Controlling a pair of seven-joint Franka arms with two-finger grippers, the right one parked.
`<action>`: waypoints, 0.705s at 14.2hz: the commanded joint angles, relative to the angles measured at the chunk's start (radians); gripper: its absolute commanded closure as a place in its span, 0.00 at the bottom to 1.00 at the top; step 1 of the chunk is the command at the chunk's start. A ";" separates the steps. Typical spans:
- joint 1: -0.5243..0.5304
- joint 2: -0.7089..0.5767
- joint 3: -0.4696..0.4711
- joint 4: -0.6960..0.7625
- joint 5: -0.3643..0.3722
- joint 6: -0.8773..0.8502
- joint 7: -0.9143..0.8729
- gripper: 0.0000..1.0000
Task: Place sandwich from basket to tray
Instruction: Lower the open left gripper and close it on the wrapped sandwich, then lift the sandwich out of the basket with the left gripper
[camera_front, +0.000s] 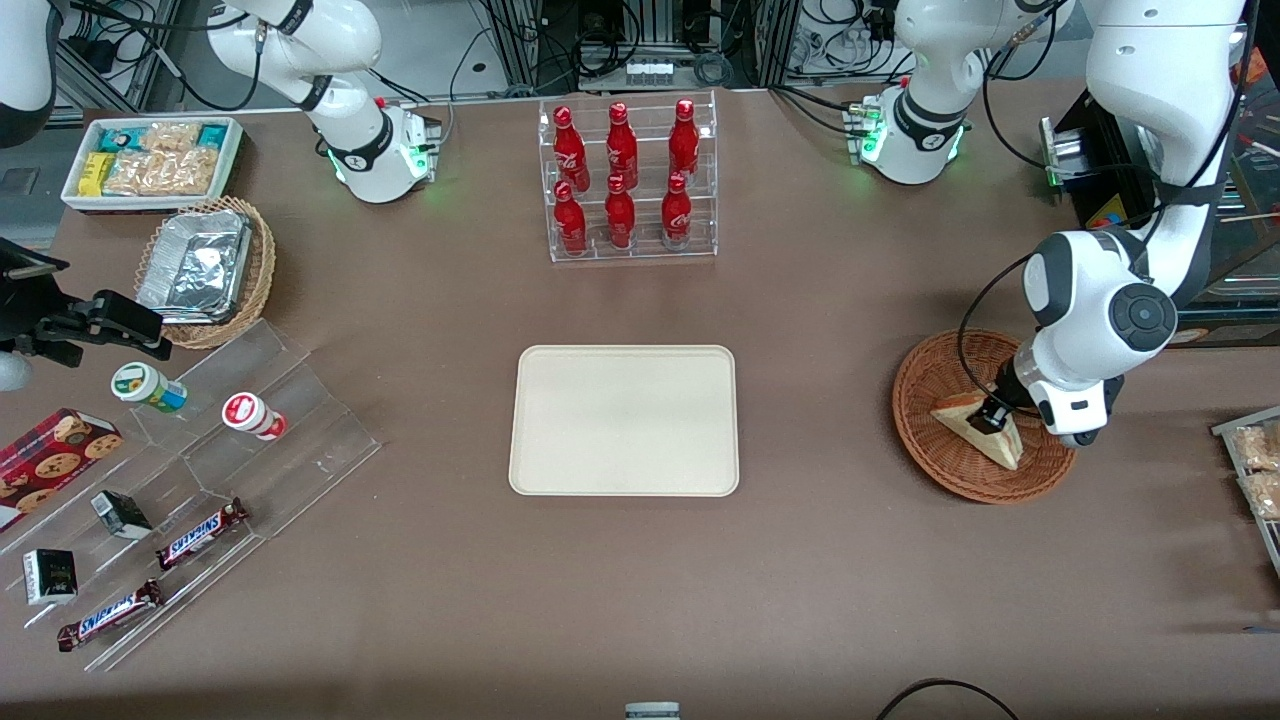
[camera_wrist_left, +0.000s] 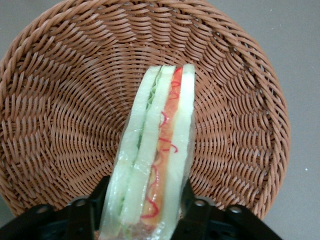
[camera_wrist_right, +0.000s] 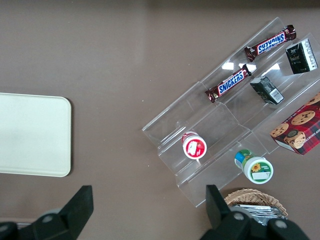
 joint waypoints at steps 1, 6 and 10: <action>0.003 0.000 -0.002 0.025 0.013 -0.002 -0.022 0.81; -0.007 -0.036 -0.002 0.119 0.019 -0.201 -0.005 0.82; -0.018 -0.123 -0.009 0.146 0.021 -0.324 0.023 0.82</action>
